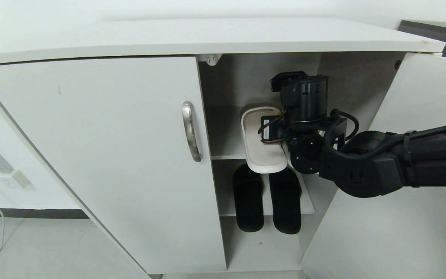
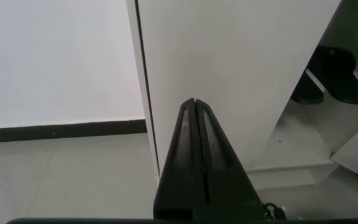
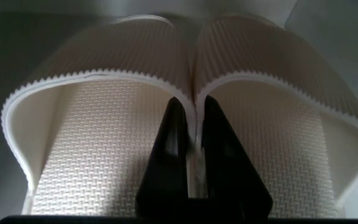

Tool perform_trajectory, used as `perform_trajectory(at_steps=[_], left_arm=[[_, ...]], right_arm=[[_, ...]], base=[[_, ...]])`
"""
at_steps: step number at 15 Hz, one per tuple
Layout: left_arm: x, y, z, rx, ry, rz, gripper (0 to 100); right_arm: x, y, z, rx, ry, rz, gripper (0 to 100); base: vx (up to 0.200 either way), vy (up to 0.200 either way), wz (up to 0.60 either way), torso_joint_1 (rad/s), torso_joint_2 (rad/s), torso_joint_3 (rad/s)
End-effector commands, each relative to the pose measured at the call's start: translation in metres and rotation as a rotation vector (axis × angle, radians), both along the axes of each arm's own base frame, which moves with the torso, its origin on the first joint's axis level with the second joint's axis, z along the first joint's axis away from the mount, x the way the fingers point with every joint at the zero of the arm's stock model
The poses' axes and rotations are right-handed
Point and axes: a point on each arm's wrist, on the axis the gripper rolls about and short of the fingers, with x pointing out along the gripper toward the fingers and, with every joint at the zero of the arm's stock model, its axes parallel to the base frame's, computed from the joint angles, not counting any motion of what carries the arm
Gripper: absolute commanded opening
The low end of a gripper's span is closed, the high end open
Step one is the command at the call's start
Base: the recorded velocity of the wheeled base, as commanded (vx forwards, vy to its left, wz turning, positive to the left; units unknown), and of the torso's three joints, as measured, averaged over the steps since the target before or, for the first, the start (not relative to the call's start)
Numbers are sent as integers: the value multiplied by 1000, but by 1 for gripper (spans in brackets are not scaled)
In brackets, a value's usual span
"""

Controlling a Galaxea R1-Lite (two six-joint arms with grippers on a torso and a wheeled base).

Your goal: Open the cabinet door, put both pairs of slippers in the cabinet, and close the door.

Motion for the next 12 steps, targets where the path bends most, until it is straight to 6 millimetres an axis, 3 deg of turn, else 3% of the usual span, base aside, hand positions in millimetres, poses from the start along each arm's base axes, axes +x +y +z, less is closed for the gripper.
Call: perform_trajectory(at_steps=[1,12], left_arm=[[0,0,0,0,0,1,0],[0,0,0,-6,1,1,0]], right_arm=[[14,3,-7,-9,7,0,0],[29,9,-12,-12,5,5,0]], base=[[0,0,0,0,0,0],[0,0,0,0,0,0]])
